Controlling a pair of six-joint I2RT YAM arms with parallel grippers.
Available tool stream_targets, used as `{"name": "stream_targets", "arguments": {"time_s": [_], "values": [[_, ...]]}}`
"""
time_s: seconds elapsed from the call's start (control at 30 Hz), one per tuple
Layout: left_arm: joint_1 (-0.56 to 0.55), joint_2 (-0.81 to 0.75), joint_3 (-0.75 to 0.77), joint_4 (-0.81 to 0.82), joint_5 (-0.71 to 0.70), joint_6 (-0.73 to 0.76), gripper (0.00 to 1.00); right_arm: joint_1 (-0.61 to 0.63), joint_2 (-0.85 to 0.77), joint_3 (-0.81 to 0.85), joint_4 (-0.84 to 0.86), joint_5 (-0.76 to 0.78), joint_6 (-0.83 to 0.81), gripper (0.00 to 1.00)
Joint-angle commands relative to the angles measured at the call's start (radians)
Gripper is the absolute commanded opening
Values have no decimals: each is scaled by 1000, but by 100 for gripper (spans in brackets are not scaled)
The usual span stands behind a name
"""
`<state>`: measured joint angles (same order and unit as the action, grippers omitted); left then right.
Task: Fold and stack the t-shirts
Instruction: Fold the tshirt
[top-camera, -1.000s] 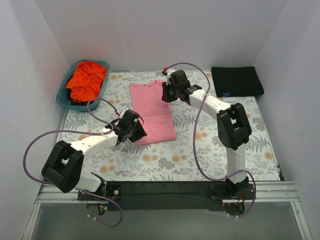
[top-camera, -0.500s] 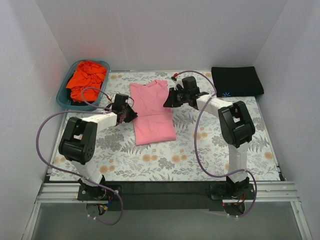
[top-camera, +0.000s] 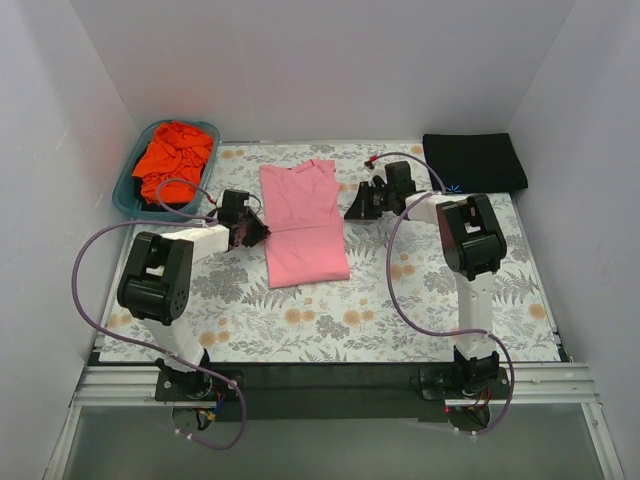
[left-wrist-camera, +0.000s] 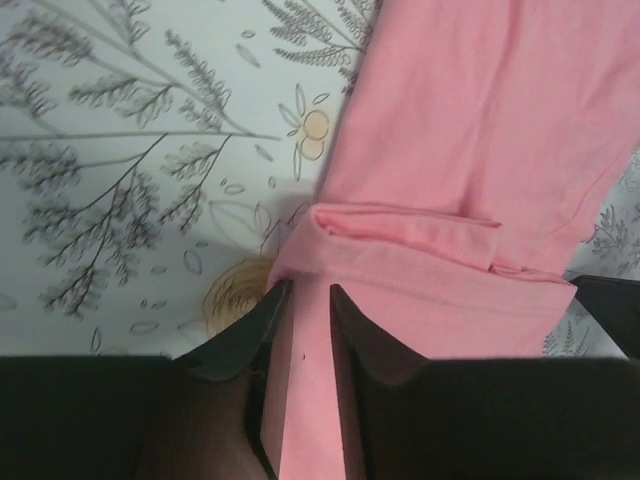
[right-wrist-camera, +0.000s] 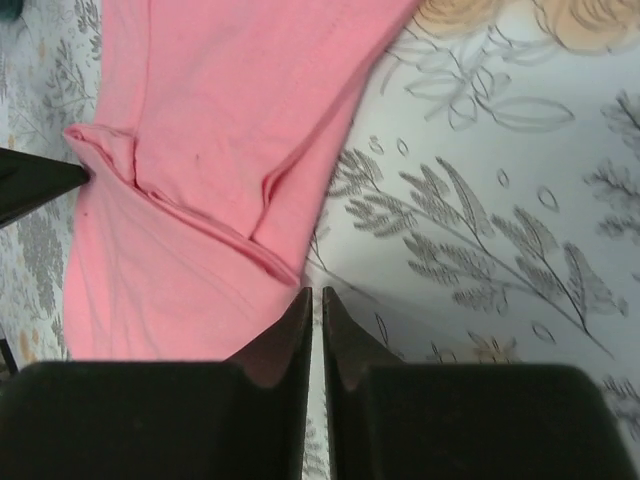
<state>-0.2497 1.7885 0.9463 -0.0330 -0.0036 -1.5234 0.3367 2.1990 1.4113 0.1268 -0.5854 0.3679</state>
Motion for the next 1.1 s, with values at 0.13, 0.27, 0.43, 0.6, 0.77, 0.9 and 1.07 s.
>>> {"name": "stream_targets", "arguments": {"time_s": [0.13,0.27,0.43,0.6,0.77,0.9,1.07], "values": [[-22,-271,-72,-103,-22,57,37,13,-272,-205,101,-108,32,17],[-89,-423,-153,-131,32,45,41,53,-373,-363,187,-180,91,22],[-181,-483,-286,-113,109,-33,36,110,-412,-501,255,-205,109,23],[-192,-456,-428,-44,52,-70,22,105,-352,-601,316,-231,83,22],[-192,-432,-480,-57,16,-121,17,55,-266,-676,367,-235,55,21],[-192,-495,-489,-131,-48,-139,16,21,-312,-712,363,-226,43,20],[-192,-645,-455,-257,-76,-129,32,56,-442,-692,361,-245,118,23]]}}
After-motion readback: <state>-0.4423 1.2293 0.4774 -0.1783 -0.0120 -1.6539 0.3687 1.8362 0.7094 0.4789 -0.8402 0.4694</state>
